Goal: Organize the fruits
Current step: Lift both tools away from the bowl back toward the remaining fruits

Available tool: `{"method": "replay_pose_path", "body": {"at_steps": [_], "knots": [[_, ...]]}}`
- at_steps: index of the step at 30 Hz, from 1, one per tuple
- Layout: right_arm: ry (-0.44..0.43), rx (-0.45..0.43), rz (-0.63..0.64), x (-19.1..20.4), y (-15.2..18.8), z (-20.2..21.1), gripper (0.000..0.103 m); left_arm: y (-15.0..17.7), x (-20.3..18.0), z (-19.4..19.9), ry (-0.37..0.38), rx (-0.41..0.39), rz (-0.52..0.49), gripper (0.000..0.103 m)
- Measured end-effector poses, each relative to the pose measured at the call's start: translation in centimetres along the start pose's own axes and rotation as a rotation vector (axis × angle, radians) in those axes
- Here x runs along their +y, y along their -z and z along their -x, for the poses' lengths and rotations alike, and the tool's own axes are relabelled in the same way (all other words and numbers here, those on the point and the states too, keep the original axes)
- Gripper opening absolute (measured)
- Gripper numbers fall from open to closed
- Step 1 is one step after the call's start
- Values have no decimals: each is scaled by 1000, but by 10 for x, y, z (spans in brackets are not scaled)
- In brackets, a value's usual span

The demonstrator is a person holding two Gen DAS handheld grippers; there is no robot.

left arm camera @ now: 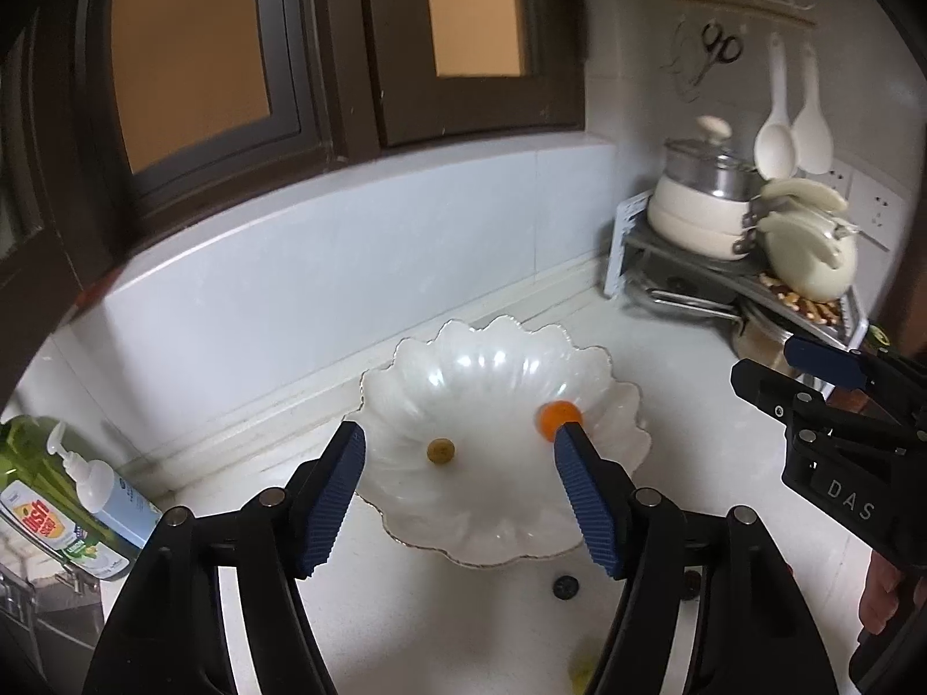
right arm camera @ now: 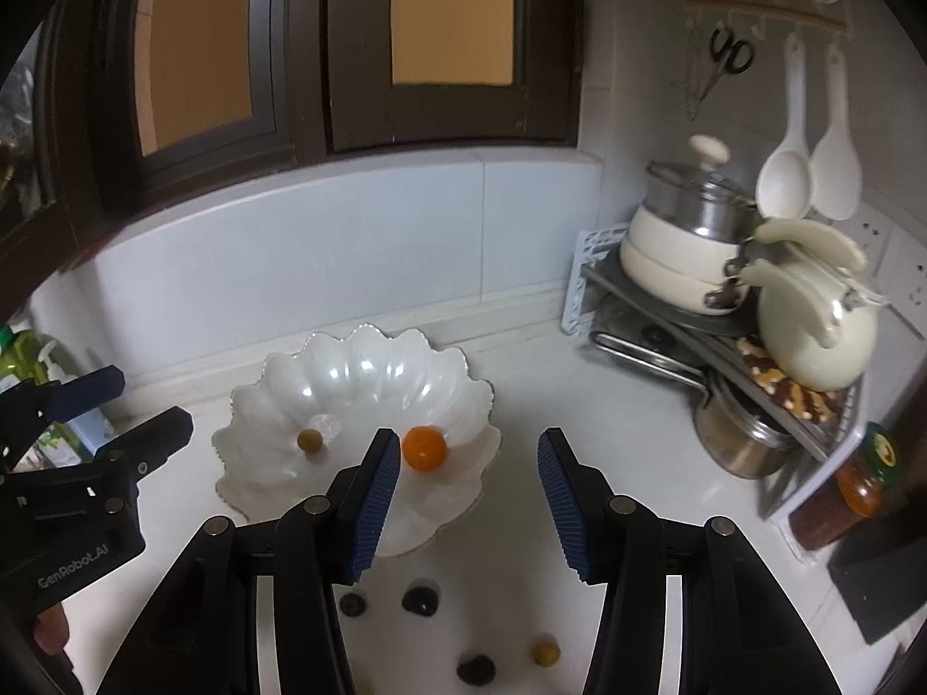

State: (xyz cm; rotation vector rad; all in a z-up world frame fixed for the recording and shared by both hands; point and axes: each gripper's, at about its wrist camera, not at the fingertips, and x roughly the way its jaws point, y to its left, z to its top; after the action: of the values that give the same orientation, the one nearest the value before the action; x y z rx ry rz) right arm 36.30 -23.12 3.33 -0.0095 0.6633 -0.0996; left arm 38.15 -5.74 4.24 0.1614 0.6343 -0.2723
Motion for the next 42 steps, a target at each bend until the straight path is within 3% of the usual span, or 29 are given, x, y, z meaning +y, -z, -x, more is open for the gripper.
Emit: {"method": "replay_pose_path", "body": {"at_steps": [10, 21, 42], "knots": [[33, -80, -23, -10, 24, 53, 51, 20, -13, 41, 43, -60, -28, 68], [71, -144, -35, -12, 58, 96, 51, 46, -21, 64, 100, -72, -46, 68], [121, -82, -127, -28, 125, 106, 51, 92, -48, 69, 170, -63, -140, 68]]}}
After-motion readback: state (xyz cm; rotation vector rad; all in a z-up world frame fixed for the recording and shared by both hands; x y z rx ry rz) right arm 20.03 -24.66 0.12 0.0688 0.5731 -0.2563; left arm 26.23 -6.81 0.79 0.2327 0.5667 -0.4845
